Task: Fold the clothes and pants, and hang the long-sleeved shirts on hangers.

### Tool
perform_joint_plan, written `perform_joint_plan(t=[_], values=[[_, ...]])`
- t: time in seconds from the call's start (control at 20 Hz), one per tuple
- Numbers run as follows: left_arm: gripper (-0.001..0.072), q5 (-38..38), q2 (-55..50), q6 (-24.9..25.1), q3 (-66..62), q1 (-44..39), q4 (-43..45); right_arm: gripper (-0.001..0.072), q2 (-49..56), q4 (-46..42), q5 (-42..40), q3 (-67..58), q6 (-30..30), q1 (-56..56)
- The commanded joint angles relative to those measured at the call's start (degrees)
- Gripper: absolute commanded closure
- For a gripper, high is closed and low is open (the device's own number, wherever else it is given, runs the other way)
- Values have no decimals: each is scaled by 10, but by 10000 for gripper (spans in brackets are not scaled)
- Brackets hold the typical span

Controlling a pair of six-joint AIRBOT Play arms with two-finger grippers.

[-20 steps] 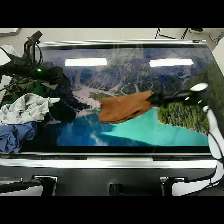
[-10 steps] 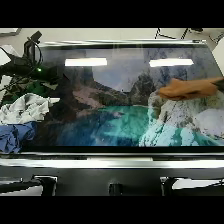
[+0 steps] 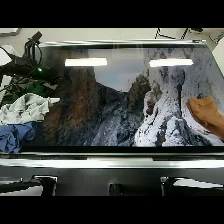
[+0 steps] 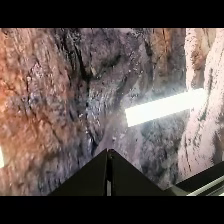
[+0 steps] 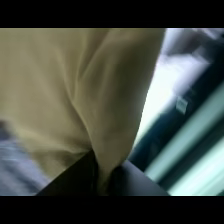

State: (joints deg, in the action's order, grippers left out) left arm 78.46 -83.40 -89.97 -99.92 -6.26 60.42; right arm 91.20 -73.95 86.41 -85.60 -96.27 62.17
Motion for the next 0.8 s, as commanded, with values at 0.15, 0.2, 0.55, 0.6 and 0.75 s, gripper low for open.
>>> perform_joint_plan(t=[0.15, 0.2, 0.55, 0.6, 0.75], values=[[679, 0, 0, -1, 0, 0, 0, 671, -104, -179, -92, 234, -54, 8], [679, 0, 0, -1, 0, 0, 0, 671, -109, -176, -98, 251, -54, 8], [679, -7, 0, -1, 0, 0, 0, 100, -128, -148, -82, 268, -51, 8], [679, -16, 0, -1, -2, 0, -9, -3, -127, -112, -62, 250, -35, 8], [679, -65, 1, 3, -16, 1, -50, -5, -127, 31, -17, 130, -10, 8]])
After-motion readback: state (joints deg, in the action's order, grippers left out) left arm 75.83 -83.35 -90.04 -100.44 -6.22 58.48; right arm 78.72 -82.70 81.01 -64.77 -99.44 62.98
